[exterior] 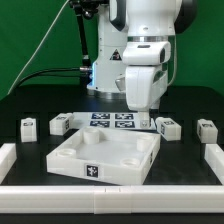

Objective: Assemble one leg

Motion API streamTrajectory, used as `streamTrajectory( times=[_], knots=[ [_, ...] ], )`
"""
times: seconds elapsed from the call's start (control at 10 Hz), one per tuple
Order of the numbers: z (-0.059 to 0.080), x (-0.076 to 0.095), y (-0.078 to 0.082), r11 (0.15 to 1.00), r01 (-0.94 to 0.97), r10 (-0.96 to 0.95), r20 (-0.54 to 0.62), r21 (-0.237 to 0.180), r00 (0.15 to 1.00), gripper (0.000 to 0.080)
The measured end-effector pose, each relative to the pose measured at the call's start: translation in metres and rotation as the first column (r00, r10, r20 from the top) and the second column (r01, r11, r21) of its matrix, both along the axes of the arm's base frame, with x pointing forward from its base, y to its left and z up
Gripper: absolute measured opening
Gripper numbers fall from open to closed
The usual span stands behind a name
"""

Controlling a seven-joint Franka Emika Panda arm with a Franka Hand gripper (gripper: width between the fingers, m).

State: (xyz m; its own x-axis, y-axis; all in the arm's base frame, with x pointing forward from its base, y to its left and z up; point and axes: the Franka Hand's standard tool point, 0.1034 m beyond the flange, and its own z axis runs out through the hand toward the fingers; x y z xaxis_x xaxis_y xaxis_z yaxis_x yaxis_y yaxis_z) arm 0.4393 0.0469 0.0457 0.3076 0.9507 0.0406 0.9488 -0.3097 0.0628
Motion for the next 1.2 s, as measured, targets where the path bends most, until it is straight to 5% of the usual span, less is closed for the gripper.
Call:
streamTrajectory(
  times=[0.1,0.3,0.6,0.9,1.0,1.1,1.2],
  knots=[
    [0.003,0.009,-0.028,1.000,-0.009,0.009,-0.008,-0.020,1.000,0.0650],
    [-0.008,-0.001,-0.047,1.000,0.008,-0.008,-0.019,-0.023,1.000,0.0650],
    [-0.035,-0.019,-0.042,1.000,0.028,-0.029,-0.051,-0.009,0.998,0.0650],
    [-0.033,-0.009,-0.040,1.000,0.023,-0.023,-0.041,-0.008,0.999,0.0650],
    [-0.034,-0.010,-0.040,1.000,0.023,-0.023,-0.043,-0.008,0.999,0.0563],
    [-0.034,-0.010,-0.040,1.000,0.023,-0.023,-0.043,-0.008,0.999,0.0563],
    [-0.034,-0.010,-0.040,1.000,0.023,-0.023,-0.043,-0.008,0.999,0.0358]
  ],
)
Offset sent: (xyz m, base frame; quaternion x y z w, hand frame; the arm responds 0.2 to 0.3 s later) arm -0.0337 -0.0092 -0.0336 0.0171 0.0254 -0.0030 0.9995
